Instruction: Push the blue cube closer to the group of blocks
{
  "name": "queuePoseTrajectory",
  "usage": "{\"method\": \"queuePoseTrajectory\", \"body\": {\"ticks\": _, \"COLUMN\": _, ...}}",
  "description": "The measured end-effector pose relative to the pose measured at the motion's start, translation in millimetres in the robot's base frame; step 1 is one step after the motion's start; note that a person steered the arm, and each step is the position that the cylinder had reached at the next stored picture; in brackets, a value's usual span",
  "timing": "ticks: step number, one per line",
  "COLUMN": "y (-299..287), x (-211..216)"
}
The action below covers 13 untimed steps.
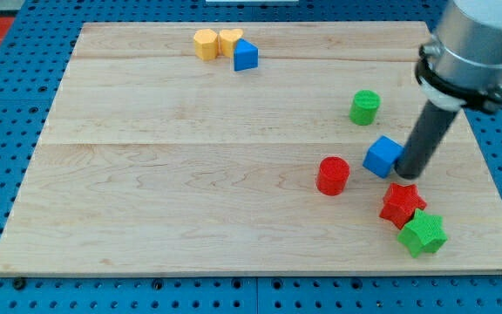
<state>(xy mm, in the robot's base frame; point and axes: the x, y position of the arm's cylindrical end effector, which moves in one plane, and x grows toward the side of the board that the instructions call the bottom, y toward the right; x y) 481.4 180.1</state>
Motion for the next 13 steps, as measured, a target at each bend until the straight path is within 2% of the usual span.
{"method": "queuePoseTrajectory", "body": {"ticks": 1, "y": -50.2, "x": -41.5}}
{"method": "queuePoseTrajectory", "body": {"ticks": 2, "y": -149.6, "x": -60.2}}
{"method": "queuePoseTrajectory", "body": {"ticks": 3, "y": -184.2, "x": -95.1}}
{"method": "queuePoseTrajectory", "body": {"ticks": 4, "y": -135.5, "x": -66.5}}
{"method": "queuePoseTrajectory", "body": {"ticks": 5, "y": -99.7, "x": -59.6}}
{"method": "queuePoseTrajectory", "body": {"ticks": 7, "y": -173.2, "x": -141.6}}
{"method": "queuePoseTrajectory", "body": {"ticks": 8, "y": -204.7, "x": -165.4}}
{"method": "queuePoseTrajectory", "body": {"ticks": 9, "y": -200.9, "x": -141.7}}
{"method": "queuePoseTrajectory", "body": {"ticks": 10, "y": -232.2, "x": -138.2}}
{"method": "queuePoseTrajectory", "body": {"ticks": 11, "y": -241.1, "x": -172.9}}
{"method": "queuePoseTrajectory", "body": {"ticks": 13, "y": -240.5, "x": -165.7}}
